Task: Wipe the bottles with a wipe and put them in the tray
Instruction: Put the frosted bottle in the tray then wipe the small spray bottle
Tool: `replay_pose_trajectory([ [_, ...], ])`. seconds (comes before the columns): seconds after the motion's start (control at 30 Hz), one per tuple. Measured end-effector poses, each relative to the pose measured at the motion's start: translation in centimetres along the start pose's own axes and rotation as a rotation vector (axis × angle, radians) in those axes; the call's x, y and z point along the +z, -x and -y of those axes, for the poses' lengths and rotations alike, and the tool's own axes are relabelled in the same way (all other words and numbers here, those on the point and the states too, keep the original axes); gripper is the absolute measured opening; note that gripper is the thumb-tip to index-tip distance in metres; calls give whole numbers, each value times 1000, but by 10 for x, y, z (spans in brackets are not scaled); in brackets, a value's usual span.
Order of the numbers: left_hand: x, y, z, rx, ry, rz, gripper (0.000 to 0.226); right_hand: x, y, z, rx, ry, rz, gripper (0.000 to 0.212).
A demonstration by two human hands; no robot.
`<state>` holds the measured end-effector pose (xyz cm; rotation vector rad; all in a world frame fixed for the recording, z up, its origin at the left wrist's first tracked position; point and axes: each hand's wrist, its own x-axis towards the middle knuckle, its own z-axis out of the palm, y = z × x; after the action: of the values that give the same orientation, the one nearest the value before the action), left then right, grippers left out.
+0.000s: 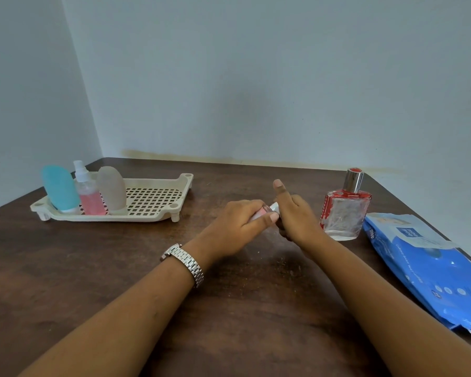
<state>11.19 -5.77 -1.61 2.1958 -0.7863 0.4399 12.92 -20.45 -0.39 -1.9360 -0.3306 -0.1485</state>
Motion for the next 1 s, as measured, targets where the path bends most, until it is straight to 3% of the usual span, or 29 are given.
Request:
replay_pose_trajectory([
  [0.17, 2, -1, 3, -98, 152, 26, 44, 3, 0, 1, -28, -1, -42, 66],
  [0.33, 2, -2, 1, -319, 560, 56, 37, 3, 2, 2, -17, -130, -32, 61],
  [0.6, -10, -2, 6, -509, 790, -24, 43, 5, 4, 8, 13, -78, 138, 24],
  [0.77, -13, -2, 5, -571, 858, -68, 44, 4, 6, 8, -32, -31, 129, 5],
  [1.0, -8, -2, -5, -625, 919, -41, 47, 4, 8, 14, -30, -53, 34, 29],
])
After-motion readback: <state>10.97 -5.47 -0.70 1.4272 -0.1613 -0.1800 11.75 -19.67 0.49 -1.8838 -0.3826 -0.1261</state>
